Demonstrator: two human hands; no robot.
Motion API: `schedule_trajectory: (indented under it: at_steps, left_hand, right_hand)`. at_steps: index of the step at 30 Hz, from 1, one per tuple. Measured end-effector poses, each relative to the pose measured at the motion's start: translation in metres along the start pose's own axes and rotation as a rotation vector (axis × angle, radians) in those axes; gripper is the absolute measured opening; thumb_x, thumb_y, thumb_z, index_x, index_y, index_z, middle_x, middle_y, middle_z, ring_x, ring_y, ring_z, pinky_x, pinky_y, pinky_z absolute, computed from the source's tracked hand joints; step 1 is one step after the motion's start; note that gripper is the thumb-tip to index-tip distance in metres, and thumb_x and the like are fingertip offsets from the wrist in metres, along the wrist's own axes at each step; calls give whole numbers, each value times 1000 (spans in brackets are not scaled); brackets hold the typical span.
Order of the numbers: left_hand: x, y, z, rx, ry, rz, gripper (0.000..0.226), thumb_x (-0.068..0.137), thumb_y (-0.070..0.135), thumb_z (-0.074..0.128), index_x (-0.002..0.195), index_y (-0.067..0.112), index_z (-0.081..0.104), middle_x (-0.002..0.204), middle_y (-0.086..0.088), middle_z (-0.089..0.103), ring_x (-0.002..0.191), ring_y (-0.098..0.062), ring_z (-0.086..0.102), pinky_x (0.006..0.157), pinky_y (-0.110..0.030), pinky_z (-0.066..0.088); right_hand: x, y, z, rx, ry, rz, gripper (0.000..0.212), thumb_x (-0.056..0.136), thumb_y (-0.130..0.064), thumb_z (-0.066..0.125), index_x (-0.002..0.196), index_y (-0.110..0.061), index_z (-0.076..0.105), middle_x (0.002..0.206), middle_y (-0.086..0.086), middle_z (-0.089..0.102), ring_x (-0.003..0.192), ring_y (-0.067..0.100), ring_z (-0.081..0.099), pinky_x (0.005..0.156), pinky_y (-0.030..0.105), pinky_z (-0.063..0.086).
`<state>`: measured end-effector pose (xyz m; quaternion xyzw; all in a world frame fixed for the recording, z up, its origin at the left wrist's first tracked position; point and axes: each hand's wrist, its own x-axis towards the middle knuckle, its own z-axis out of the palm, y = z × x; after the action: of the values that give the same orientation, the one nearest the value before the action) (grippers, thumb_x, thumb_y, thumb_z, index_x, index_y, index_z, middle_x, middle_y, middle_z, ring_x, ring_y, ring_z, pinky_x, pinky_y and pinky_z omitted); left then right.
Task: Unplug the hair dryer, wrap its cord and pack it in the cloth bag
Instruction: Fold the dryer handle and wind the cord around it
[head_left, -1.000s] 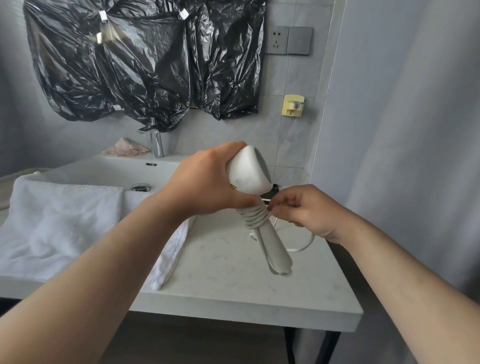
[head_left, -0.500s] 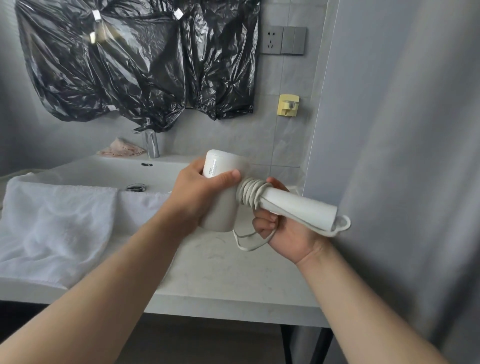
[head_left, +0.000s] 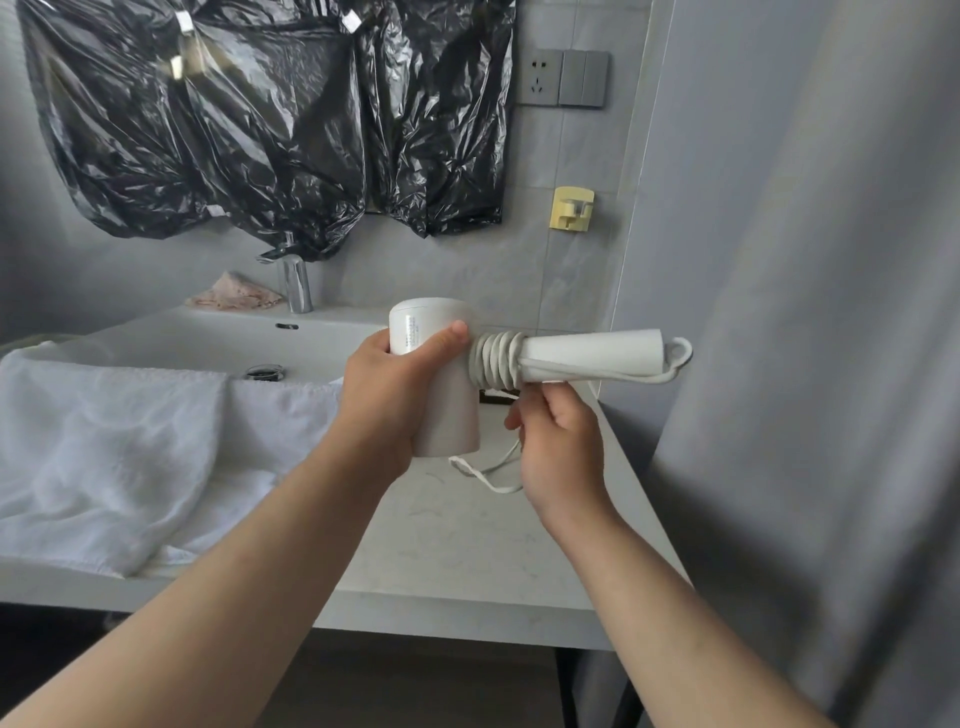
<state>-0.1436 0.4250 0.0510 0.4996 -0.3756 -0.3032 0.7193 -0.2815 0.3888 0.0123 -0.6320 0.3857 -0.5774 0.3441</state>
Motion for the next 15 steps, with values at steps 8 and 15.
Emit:
schedule_trajectory:
  at_steps: [8, 15]
  left_hand:
    - [-2, 1, -2, 127, 207, 130, 46, 66, 38, 86, 98, 12, 66, 82, 0, 70, 66, -15, 65, 56, -32, 57]
    - [-9, 1, 2, 416, 277, 289, 47, 63, 43, 85, 96, 25, 57, 83, 13, 62, 73, -1, 60, 58, -26, 45]
  right_hand:
    - [-11, -12, -5, -486, -306, -201, 35, 97, -12, 40, 130, -20, 51, 97, 5, 68, 89, 26, 60, 75, 33, 46]
    - [-7, -13, -14, -615, -197, -341, 7, 92, -16, 53, 95, -14, 58, 67, -8, 49, 72, 25, 51, 59, 30, 30]
